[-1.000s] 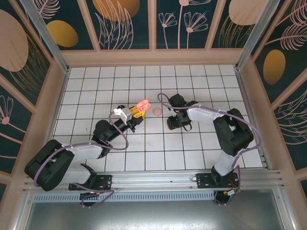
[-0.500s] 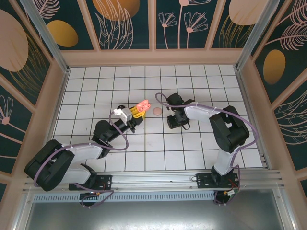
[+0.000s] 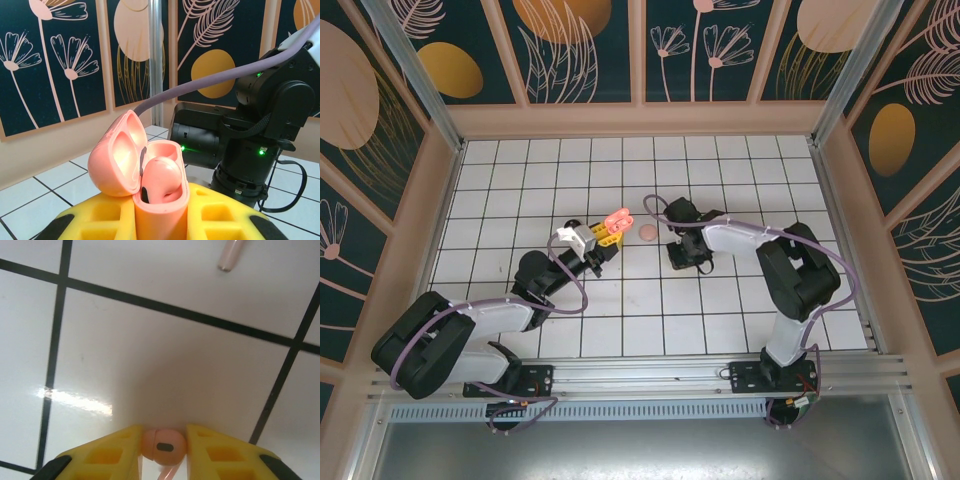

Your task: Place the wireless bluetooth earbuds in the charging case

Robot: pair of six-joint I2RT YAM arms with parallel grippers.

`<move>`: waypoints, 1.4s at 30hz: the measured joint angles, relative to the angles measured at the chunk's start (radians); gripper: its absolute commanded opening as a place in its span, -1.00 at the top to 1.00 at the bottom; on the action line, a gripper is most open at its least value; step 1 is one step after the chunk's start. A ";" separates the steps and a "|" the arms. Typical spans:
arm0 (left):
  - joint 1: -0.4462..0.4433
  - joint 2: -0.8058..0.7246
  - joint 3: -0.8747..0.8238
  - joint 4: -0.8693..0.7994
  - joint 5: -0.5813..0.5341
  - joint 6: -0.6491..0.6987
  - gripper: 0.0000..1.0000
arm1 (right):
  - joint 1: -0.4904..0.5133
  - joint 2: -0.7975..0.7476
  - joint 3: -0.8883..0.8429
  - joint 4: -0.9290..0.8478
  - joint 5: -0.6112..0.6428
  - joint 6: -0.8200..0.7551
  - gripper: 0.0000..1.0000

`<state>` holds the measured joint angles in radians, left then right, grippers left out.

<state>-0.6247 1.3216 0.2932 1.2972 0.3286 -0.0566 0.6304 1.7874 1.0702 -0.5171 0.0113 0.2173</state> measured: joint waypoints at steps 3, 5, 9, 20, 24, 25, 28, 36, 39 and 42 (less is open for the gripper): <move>0.000 0.000 0.000 0.000 0.000 0.000 1.00 | 0.020 -0.003 -0.004 0.002 0.013 0.031 0.49; 0.000 0.000 0.000 0.000 0.000 0.000 1.00 | 0.029 -0.011 -0.007 -0.002 0.020 0.047 0.49; 0.000 -0.005 0.000 -0.011 0.001 0.000 1.00 | 0.035 -0.063 -0.007 -0.009 0.043 0.063 0.49; 0.000 -0.050 0.011 -0.070 0.008 0.013 1.00 | 0.035 -0.366 0.120 0.042 0.075 0.013 0.46; 0.000 -0.057 0.042 -0.098 0.023 0.019 1.00 | 0.035 -0.486 0.143 0.170 0.047 -0.053 0.44; 0.000 -0.057 0.050 -0.102 0.028 0.019 1.00 | 0.035 -0.507 0.143 0.200 0.041 -0.067 0.44; 0.000 -0.057 0.082 -0.117 0.038 0.022 1.00 | 0.035 -0.557 0.143 0.304 0.000 -0.115 0.43; 0.000 -0.028 0.176 -0.132 0.065 0.022 1.00 | 0.035 -0.578 0.146 0.494 -0.142 -0.183 0.43; 0.000 -0.006 0.205 -0.133 0.071 0.021 1.00 | 0.035 -0.577 0.146 0.527 -0.190 -0.182 0.44; 0.000 0.016 0.232 -0.135 0.080 0.021 1.00 | 0.035 -0.576 0.146 0.549 -0.238 -0.167 0.44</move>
<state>-0.6250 1.3380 0.5247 1.1625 0.4088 -0.0357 0.6651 1.2118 1.2163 0.0322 -0.2268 0.0502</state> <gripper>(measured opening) 0.201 0.283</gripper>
